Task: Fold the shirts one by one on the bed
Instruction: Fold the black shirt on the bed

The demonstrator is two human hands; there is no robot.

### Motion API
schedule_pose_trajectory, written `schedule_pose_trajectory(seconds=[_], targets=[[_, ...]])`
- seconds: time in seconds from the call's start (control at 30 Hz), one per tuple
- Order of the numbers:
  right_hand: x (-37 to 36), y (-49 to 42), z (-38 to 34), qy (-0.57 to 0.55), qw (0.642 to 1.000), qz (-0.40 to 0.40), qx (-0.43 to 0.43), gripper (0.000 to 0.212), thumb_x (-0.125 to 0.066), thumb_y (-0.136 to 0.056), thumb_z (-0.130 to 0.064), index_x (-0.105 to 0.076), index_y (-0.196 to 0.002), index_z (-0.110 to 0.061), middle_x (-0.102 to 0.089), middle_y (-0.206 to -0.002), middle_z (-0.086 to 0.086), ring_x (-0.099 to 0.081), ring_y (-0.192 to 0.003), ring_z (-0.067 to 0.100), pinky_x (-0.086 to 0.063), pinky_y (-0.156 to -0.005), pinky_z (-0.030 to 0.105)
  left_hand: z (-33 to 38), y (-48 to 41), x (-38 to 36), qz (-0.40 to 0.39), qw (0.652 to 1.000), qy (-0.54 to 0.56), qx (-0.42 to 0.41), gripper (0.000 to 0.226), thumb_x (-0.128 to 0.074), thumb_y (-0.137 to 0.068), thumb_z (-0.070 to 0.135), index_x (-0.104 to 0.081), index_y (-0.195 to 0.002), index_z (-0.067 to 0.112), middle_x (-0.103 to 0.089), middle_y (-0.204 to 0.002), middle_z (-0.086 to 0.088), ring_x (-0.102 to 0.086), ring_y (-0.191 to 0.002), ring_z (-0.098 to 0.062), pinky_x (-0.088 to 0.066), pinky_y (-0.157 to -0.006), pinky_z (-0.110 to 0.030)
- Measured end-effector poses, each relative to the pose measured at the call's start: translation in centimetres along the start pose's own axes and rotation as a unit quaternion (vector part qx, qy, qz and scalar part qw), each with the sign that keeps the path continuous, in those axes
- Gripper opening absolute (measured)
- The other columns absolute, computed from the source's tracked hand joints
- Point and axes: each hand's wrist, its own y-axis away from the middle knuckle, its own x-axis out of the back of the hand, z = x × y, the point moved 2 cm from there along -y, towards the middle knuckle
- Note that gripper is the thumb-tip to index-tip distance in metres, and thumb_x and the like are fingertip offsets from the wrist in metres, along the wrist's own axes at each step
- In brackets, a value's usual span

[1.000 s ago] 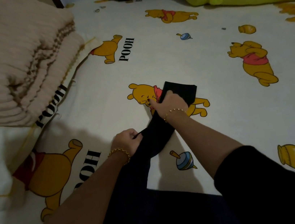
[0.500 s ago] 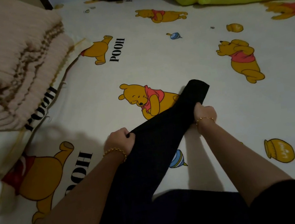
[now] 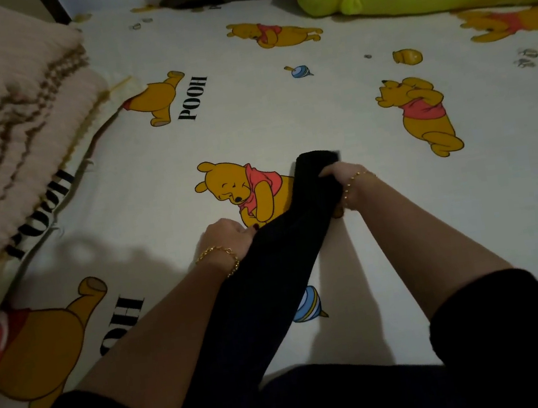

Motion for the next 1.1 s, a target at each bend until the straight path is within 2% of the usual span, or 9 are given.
schedule_pose_trajectory(seconds=[0.07, 0.2, 0.4, 0.5, 0.57, 0.7, 0.8, 0.93, 1.1], targets=[[-0.2, 0.6, -1.1, -0.049, 0.998, 0.013, 0.041, 0.035, -0.058, -0.083, -0.008, -0.055, -0.117, 0.001, -0.061, -0.112, 0.019, -0.061, -0.098, 0.034, -0.054, -0.082, 0.045, -0.2, -0.1, 0.8, 0.068, 0.996, 0.049, -0.01, 0.033, -0.053, -0.093, 0.039, -0.057, -0.066, 0.021, -0.061, -0.066, -0.001, -0.06, -0.07, -0.022, -0.049, -0.069, -0.031], [-0.9, 0.8, -2.2, -0.162, 0.981, -0.04, 0.094, 0.027, -0.047, -0.088, 0.003, -0.058, -0.113, 0.0, -0.063, -0.109, 0.02, -0.061, -0.1, 0.032, -0.049, -0.09, 0.042, -0.3, 0.1, 3.0, 0.226, 0.966, 0.116, -0.052, 0.025, -0.049, -0.096, 0.034, -0.058, -0.079, 0.019, -0.056, -0.062, -0.001, -0.055, -0.062, -0.023, -0.048, -0.062, -0.033], [0.1, -0.5, 1.2, -0.081, 0.994, 0.06, 0.047, 0.006, -0.064, -0.085, -0.001, -0.058, -0.084, 0.0, -0.059, -0.08, 0.013, -0.06, -0.079, 0.029, -0.054, -0.085, 0.044, -2.1, -0.4, 1.5, 0.14, 0.987, 0.077, 0.005, 0.026, -0.052, -0.094, 0.035, -0.064, -0.098, 0.012, -0.067, -0.089, -0.005, -0.06, -0.083, -0.021, -0.049, -0.078, -0.033], [0.6, -0.4, 2.3, -0.049, 0.994, 0.077, 0.059, 0.02, -0.069, -0.083, -0.005, -0.056, -0.068, -0.009, -0.058, -0.072, 0.008, -0.058, -0.065, 0.022, -0.054, -0.071, 0.033, -3.3, 0.4, 1.4, 0.145, 0.986, 0.084, 0.012, 0.024, -0.056, -0.092, 0.032, -0.065, -0.097, 0.011, -0.069, -0.095, -0.006, -0.062, -0.087, -0.022, -0.049, -0.081, -0.032], [0.9, 0.1, 3.3, -0.025, 0.995, 0.07, 0.065, 0.018, -0.068, -0.083, -0.008, -0.055, -0.071, -0.011, -0.058, -0.074, 0.007, -0.057, -0.062, 0.019, -0.054, -0.065, 0.029, -3.9, 1.6, 1.7, 0.138, 0.987, 0.083, 0.016, 0.023, -0.058, -0.091, 0.032, -0.065, -0.095, 0.01, -0.069, -0.094, -0.007, -0.062, -0.086, -0.023, -0.048, -0.079, -0.031], [1.7, 3.0, 6.0, -0.004, 0.996, 0.08, 0.047, 0.02, -0.075, -0.078, -0.013, -0.061, -0.091, -0.006, -0.063, -0.085, 0.014, -0.062, -0.072, 0.025, -0.056, -0.085, 0.042, -6.6, 5.6, 2.3, 0.113, 0.987, 0.104, 0.047, 0.023, -0.06, -0.09, 0.026, -0.065, -0.094, 0.004, -0.069, -0.093, -0.012, -0.062, -0.089, -0.029, -0.048, -0.079, -0.033], [0.8, 7.1, 8.1, 0.068, 0.996, 0.041, 0.043, 0.016, -0.073, -0.081, -0.016, -0.058, -0.08, -0.01, -0.063, -0.086, 0.013, -0.061, -0.076, 0.025, -0.053, -0.086, 0.04, -9.5, 9.5, 3.3, 0.112, 0.981, 0.14, 0.08, 0.022, -0.061, -0.09, 0.022, -0.065, -0.093, 0.001, -0.067, -0.091, -0.016, -0.061, -0.089, -0.032, -0.048, -0.079, -0.034], [-1.4, 12.8, 11.0, 0.154, 0.983, 0.052, 0.082, 0.02, -0.077, -0.074, -0.025, -0.059, -0.083, -0.02, -0.068, -0.099, 0.014, -0.065, -0.095, 0.029, -0.053, -0.09, 0.041, -14.1, 16.3, 5.2, 0.099, 0.982, 0.106, 0.123, 0.02, -0.057, -0.091, 0.016, -0.064, -0.093, -0.003, -0.066, -0.091, -0.02, -0.059, -0.087, -0.032, -0.043, -0.076, -0.034], [-7.0, 21.7, 14.4, 0.242, 0.959, -0.033, 0.143, 0.01, -0.071, -0.081, -0.015, -0.062, -0.086, -0.015, -0.064, -0.09, 0.005, -0.063, -0.089, 0.02, -0.052, -0.09, 0.033, -22.0, 25.2, 7.8, 0.09, 0.984, 0.052, 0.147, 0.026, -0.063, -0.089, 0.025, -0.067, -0.096, 0.0, -0.067, -0.092, -0.021, -0.062, -0.089, -0.037, -0.043, -0.072, -0.036]])
